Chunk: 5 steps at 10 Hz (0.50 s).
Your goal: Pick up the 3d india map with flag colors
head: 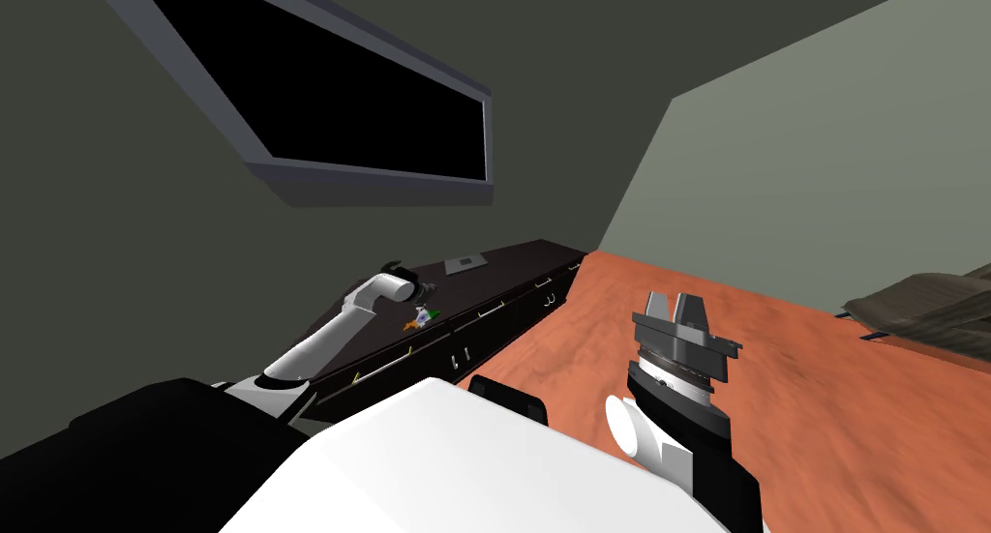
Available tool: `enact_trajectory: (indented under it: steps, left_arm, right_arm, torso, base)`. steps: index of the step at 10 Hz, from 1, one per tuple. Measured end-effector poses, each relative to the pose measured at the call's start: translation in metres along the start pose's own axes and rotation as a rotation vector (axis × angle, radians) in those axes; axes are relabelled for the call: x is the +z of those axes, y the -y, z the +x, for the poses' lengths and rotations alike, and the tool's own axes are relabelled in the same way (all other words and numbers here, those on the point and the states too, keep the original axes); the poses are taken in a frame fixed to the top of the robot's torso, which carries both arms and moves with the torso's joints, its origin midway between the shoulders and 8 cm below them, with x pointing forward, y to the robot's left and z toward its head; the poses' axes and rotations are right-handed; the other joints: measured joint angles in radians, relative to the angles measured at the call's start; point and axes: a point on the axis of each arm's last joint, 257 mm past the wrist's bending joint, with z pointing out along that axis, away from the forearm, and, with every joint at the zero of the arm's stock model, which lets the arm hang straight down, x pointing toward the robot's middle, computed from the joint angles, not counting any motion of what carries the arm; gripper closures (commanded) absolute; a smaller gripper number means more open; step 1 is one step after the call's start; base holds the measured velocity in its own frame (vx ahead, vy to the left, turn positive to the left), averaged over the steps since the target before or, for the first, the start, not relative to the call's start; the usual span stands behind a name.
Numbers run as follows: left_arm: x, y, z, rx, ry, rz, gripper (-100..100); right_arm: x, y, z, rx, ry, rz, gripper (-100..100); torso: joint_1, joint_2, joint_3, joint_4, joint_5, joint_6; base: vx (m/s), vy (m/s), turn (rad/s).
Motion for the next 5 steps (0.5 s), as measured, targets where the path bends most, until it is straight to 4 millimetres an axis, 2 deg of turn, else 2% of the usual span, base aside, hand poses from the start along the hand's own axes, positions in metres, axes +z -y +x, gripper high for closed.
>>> enact_trajectory:
  steps: [5]
  left_arm:
    - [-0.010,-0.032,-0.004,-0.003,-0.056,-0.138,-100]
  right_arm:
    - [0.000,0.000,0.000,0.000,0.000,0.000,0]
  torso:
    - [0.000,0.000,0.000,0.000,0.000,-0.001]
  base:
    - [-0.008,0.026,-0.102]
